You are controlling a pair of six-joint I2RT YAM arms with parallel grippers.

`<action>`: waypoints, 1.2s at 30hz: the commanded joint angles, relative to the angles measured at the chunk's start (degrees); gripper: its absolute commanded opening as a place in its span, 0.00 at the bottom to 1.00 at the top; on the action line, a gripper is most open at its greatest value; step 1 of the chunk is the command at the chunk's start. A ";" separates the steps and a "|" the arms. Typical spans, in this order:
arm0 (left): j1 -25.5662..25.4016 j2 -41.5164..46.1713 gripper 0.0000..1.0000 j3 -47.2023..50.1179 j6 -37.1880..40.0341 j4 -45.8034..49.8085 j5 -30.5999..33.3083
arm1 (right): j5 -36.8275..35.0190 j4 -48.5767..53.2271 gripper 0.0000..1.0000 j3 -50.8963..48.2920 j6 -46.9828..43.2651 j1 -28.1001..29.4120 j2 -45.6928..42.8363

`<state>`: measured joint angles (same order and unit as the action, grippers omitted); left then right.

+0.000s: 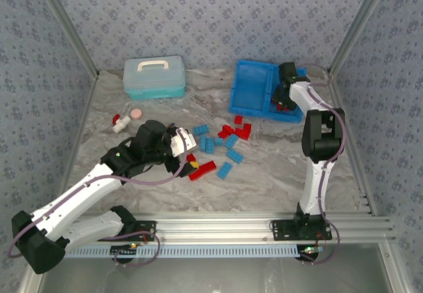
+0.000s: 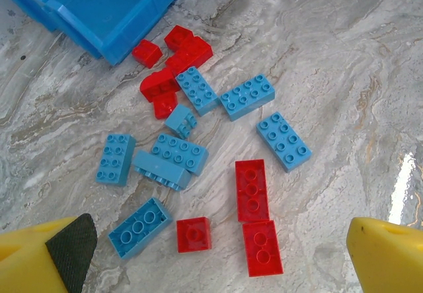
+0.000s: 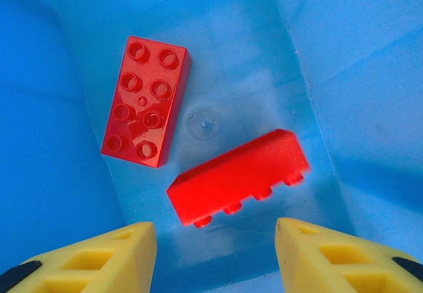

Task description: Sort the legos into containers by color

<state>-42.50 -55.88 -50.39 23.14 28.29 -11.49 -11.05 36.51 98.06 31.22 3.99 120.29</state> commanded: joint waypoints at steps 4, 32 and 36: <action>-0.20 0.42 0.99 -0.21 0.42 -0.58 -0.35 | 0.93 -0.99 0.52 -6.00 -0.20 2.01 -13.53; -0.30 0.33 0.99 -0.50 0.15 0.00 -0.64 | -1.90 -9.31 0.73 -16.64 -5.28 22.35 -6.58; -0.26 0.03 0.99 -0.50 0.33 0.15 -0.40 | -2.23 -8.35 0.60 -15.27 -3.61 22.03 -4.19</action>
<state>-42.50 -55.92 -50.39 23.11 28.34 -11.51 -11.77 27.81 80.58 26.48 26.48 114.52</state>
